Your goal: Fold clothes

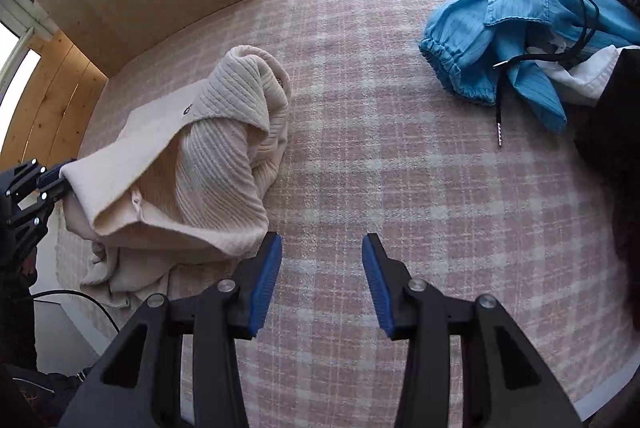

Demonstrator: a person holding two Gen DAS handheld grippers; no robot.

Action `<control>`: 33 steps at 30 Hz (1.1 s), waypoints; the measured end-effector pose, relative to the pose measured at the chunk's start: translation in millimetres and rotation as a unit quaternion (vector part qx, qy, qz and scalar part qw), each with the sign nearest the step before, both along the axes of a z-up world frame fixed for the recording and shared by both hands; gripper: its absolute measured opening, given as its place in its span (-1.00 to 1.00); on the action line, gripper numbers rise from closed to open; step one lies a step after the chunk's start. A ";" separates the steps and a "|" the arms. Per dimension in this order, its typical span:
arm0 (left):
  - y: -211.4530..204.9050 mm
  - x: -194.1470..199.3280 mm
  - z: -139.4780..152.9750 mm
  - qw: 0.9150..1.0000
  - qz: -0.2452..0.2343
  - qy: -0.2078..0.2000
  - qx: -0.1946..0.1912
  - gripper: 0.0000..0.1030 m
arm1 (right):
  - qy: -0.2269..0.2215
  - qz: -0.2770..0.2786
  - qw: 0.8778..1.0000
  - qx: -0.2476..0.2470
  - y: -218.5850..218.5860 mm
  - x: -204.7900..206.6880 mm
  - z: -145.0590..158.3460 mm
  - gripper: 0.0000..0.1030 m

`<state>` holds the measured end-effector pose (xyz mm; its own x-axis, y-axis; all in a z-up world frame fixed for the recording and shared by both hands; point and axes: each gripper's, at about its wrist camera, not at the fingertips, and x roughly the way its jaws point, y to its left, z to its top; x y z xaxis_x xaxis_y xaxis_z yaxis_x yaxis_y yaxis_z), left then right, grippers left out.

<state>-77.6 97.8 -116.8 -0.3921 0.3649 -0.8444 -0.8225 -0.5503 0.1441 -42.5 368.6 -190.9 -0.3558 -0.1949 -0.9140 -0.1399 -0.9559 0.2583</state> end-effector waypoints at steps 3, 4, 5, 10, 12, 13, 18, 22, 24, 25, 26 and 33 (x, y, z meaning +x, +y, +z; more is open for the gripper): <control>-23.8 -35.1 6.4 0.998 0.062 0.019 0.001 -0.78 | 0.013 0.035 0.999 0.012 -15.6 -12.3 3.2 -0.20; -33.3 -47.6 5.0 0.996 0.082 0.025 -0.002 -0.78 | 0.018 0.048 0.999 0.013 -22.0 -16.2 4.7 -0.20; -41.8 -60.1 -1.4 0.995 0.099 0.031 -0.011 -0.78 | 0.023 0.062 0.998 0.014 -29.5 -20.3 6.4 -0.20; -64.5 -96.2 -24.6 0.991 0.130 0.021 -0.025 -0.63 | 0.048 0.155 0.986 0.030 -80.9 -34.3 15.5 -0.12; -72.9 -93.2 -18.2 0.992 0.123 0.004 -0.002 -0.50 | 0.050 0.185 0.980 0.051 -99.9 -40.1 11.0 0.00; -76.8 -87.5 -12.5 0.993 0.115 0.004 0.005 -0.42 | 0.048 0.196 0.977 0.065 -108.4 -43.6 7.7 0.00; -74.1 -58.9 1.9 0.998 0.058 0.006 0.004 -0.05 | 0.036 0.188 0.979 0.067 -110.9 -67.9 -5.3 -0.06; -53.3 -53.2 -7.3 0.999 0.022 0.020 -0.025 0.00 | 0.044 0.162 0.985 0.039 -97.4 -73.6 3.6 -0.36; -42.6 -59.8 -15.9 0.999 0.012 0.012 -0.035 0.00 | 0.051 0.161 0.985 0.047 -95.7 -75.0 8.0 -0.38; -37.5 -64.4 -20.0 0.999 0.005 -0.001 -0.034 0.00 | 0.053 0.160 0.984 0.051 -94.9 -75.4 10.2 -0.38; -32.6 -69.2 -24.6 0.999 -0.001 -0.017 -0.034 0.01 | 0.055 0.159 0.984 0.055 -94.1 -75.5 11.8 -0.38; -12.5 -91.1 -54.7 0.994 -0.010 -0.093 -0.055 -0.47 | 0.056 0.140 0.988 0.033 -84.5 -78.5 7.2 -0.37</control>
